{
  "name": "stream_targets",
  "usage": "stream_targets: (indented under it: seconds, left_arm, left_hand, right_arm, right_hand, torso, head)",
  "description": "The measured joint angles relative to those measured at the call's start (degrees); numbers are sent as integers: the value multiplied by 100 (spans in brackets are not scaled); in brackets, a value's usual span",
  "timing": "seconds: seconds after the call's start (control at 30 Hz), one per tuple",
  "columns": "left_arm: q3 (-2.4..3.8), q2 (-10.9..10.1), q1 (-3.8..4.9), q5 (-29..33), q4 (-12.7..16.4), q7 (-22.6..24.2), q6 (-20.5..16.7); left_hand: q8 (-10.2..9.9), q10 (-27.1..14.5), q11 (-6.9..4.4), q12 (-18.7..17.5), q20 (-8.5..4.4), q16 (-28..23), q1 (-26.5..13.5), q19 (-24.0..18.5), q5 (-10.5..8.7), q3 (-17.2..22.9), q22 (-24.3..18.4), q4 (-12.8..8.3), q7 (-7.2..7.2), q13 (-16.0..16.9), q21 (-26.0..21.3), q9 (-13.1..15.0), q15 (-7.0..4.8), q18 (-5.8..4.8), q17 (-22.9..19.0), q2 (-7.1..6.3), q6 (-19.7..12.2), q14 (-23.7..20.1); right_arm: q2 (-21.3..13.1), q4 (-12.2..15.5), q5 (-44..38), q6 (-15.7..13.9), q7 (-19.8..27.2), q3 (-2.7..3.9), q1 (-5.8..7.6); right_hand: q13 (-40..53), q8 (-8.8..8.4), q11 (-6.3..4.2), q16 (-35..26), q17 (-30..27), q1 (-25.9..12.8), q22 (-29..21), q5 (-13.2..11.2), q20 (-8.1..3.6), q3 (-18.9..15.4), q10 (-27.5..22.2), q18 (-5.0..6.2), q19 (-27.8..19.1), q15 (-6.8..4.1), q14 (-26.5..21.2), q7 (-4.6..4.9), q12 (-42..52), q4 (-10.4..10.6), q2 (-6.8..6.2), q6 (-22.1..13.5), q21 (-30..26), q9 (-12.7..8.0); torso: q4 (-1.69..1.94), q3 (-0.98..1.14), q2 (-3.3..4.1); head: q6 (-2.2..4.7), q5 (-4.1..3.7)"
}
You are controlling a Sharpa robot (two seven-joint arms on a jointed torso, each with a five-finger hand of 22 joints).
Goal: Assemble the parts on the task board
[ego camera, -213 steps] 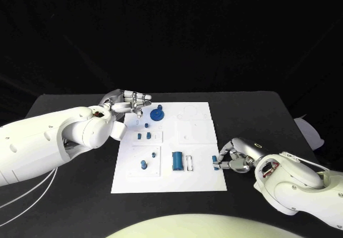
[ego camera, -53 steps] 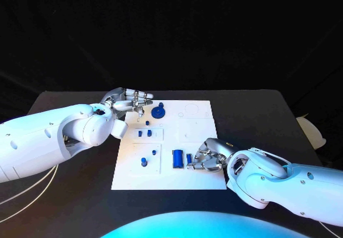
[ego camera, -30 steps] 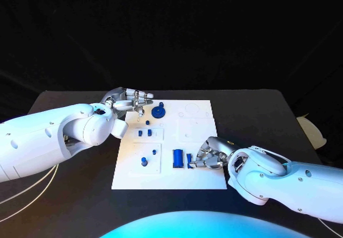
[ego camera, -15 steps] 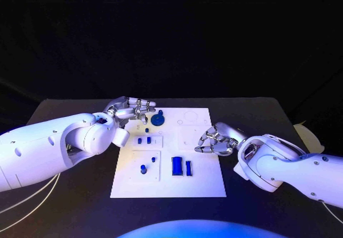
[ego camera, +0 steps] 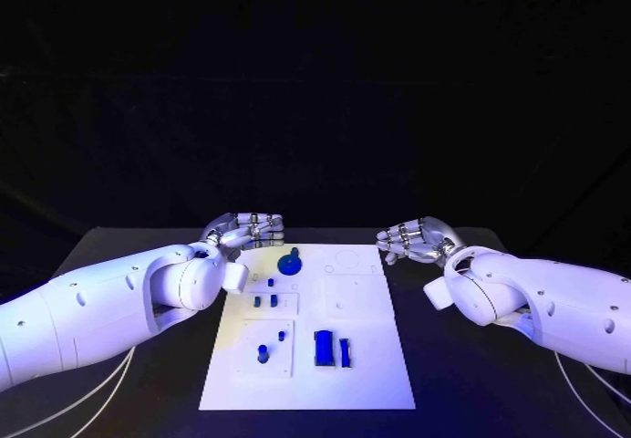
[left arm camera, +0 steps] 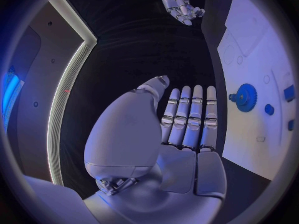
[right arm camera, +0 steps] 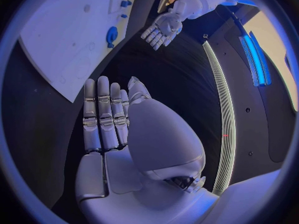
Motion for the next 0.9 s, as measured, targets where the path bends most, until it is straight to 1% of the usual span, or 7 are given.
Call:
stream_targets:
  seconds: [0.07,0.13,0.23,0.37,0.57,0.7,0.9]
  left_arm:
    - [-1,99,-26,86,-143,86,-38]
    - [-1,207,-54,160,-293,178,-78]
    - [1,341,-81,244,-483,294,-145]
    - [3,433,-97,309,-623,394,-232]
    - [17,391,-126,303,-521,387,-279]
    - [60,336,-202,278,-254,419,-421]
    - [169,161,-389,157,400,650,-1007]
  left_hand:
    - [-119,-111,135,-197,30,-343,-29,-163,-87,-293,-282,48,-99,-3,-356,-2,115,-6,-161,29,-99,-175]
    - [-275,-258,225,-375,25,-628,-72,-230,-122,-752,-559,101,-210,-7,-665,-2,200,-153,-277,72,-210,-260]
    - [-342,-608,208,-421,25,-834,-41,-230,-280,-1515,-891,249,-289,-9,-951,-8,272,-232,-317,222,-413,-497]
    - [-342,-851,99,-424,24,-846,41,-230,-299,-1934,-1127,394,-258,-19,-1003,-14,293,-272,-344,308,-572,-909]
    - [-567,-1881,-106,-642,-304,-1063,-1590,-1001,-592,-1797,-1478,136,-395,-223,-1223,-224,59,-357,-538,601,-1581,-1819]
    - [-624,-2534,-241,-707,-518,-1119,-2662,-1513,-782,-1731,-1695,-38,-559,-300,-1287,-304,-89,-555,-609,769,-2225,-2381]
    - [-654,-3258,-410,-734,-758,-1155,-3852,-2078,-988,-1697,-1935,-245,-831,-344,-1327,-350,-254,-760,-651,873,-2950,-3008]
  right_arm:
    - [146,-278,305,81,202,12,7]
    - [298,-551,604,185,413,35,14]
    - [460,-827,919,337,663,56,21]
    - [557,-961,1142,479,864,67,25]
    - [509,-858,1160,413,857,116,-19]
    - [444,-573,1226,243,893,223,-142]
    - [313,194,1479,-342,1142,502,-441]
  right_hand:
    - [-623,-164,77,-613,-465,12,-431,-58,117,0,79,11,-117,119,43,93,-329,0,-12,20,-369,-197]
    - [-1145,-264,112,-1129,-865,9,-849,-147,228,-5,115,87,-198,195,119,129,-594,-5,-9,38,-708,-392]
    - [-1584,-272,187,-1569,-1241,-108,-1318,-260,369,-73,102,88,-369,286,87,168,-831,-120,39,-1,-951,-603]
    - [-2072,-271,256,-2000,-1715,-258,-2005,-264,440,-79,153,88,-527,394,155,181,-1088,-418,153,-18,-953,-910]
    - [-2270,-494,58,-2322,-1942,-2078,-2800,-547,157,204,-992,-51,-1451,223,-1026,-38,-1361,-673,39,-1116,-1168,-1141]
    - [-2503,-553,-61,-2461,-2054,-3214,-3259,-723,-37,348,-1748,-141,-2037,107,-1803,-194,-1543,-807,-12,-1822,-1235,-1265]
    - [-2709,-604,-313,-2514,-2363,-4480,-3769,-919,-255,463,-2591,-230,-2689,-206,-2667,-368,-1642,-943,-42,-2605,-1262,-1496]
  torso:
    - [-1,-8,-47]
    - [1,-11,-90]
    - [18,-10,-137]
    - [44,7,-169]
    - [74,23,-179]
    - [174,85,-217]
    - [310,172,-272]
  head:
    - [51,3]
    - [93,5]
    - [140,5]
    - [175,5]
    - [218,-4]
    - [328,-35]
    - [451,-68]
